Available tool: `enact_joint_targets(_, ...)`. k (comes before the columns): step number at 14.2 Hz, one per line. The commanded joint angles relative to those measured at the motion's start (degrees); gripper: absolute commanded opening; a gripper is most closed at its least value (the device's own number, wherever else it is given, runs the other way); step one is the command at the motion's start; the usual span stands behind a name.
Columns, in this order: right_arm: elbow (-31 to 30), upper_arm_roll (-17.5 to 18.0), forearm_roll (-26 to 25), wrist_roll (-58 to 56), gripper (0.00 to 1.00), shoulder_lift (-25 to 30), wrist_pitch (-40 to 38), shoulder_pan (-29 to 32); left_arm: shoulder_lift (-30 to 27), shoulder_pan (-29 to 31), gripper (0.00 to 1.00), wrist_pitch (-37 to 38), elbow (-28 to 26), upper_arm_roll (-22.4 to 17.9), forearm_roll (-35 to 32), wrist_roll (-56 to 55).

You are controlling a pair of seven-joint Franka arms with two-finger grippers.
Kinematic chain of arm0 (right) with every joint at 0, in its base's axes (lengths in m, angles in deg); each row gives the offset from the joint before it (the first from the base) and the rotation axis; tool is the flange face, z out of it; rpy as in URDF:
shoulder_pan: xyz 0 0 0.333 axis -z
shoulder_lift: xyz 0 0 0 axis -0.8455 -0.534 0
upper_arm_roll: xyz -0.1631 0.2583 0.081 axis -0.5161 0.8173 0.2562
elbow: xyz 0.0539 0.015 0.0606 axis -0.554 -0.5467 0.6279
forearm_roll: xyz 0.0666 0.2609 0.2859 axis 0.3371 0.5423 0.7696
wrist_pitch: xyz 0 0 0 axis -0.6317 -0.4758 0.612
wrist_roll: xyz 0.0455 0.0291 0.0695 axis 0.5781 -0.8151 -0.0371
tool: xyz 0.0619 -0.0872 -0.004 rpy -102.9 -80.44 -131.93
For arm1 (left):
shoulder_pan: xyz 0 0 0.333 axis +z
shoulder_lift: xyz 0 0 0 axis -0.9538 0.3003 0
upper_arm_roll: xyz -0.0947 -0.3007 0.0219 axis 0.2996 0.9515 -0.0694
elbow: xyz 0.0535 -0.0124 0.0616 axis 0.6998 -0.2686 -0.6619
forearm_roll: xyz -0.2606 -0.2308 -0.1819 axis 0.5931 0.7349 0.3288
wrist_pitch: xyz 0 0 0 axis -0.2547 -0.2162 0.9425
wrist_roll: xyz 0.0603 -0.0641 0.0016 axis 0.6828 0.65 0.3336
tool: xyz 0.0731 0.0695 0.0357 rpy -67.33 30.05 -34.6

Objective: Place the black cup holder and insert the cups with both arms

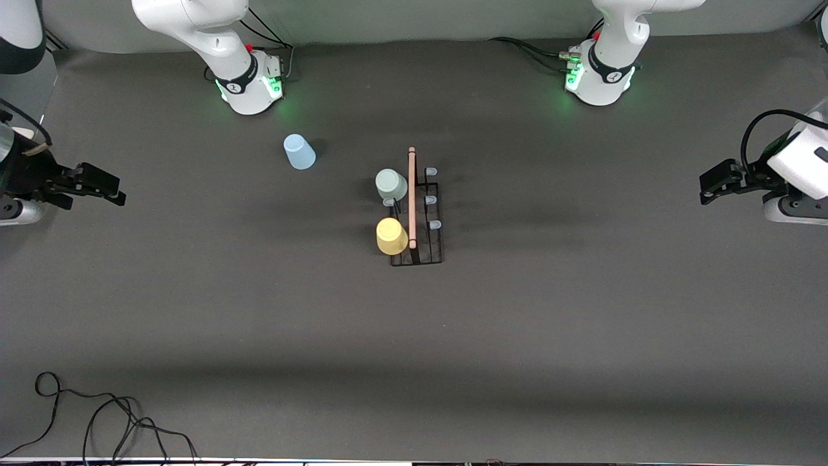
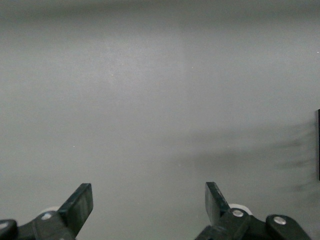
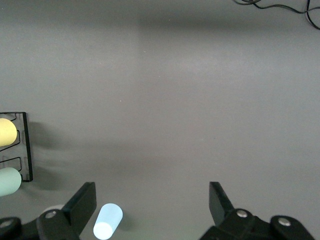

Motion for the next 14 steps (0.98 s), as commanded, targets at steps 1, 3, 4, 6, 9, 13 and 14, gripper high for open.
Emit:
enact_joint_targets(1, -4.4, 6.5, -1.6, 0.9, 1.0, 3.9, 2.9, 5.3, -1.0, -0.7, 1.0, 0.6, -0.3, -0.3, -1.0, -0.6)
enact_joint_targets(3, -1.3, 7.4, -3.1, 1.5, 1.0, 1.8, 2.5, 5.9, -1.0, -0.7, 1.0, 0.7, -0.3, -0.3, -1.0, -0.6)
enact_joint_targets(4, -0.3, 7.4, -3.1, 1.4, 1.0, 1.2, 2.4, 5.9, -1.0, -0.7, 1.0, 0.7, -0.3, -0.3, -1.0, -0.6)
enact_joint_targets(6, 1.5, 7.2, -3.1, 1.4, 1.0, 0.0, 1.2, 5.9, -1.0, -0.7, 1.0, 0.6, -0.3, -0.3, -1.0, -0.7)
enact_joint_targets(9, 2.9, 7.1, -3.1, 1.6, 1.0, -1.5, 0.4, 5.6, -1.0, -0.7, 1.0, 0.7, -0.3, -0.2, -1.0, -0.8)
enact_joint_targets(13, 2.9, 7.1, -3.0, 1.6, 1.0, -1.4, -1.0, 5.7, -1.1, -0.7, 1.0, 0.8, -0.3, -0.2, -1.0, -0.9)
enact_joint_targets(14, 2.9, 7.1, -3.0, 1.6, 1.0, -1.4, -1.0, 5.7, -1.1, -0.8, 1.0, 0.8, -0.3, -0.2, -1.0, -0.9)
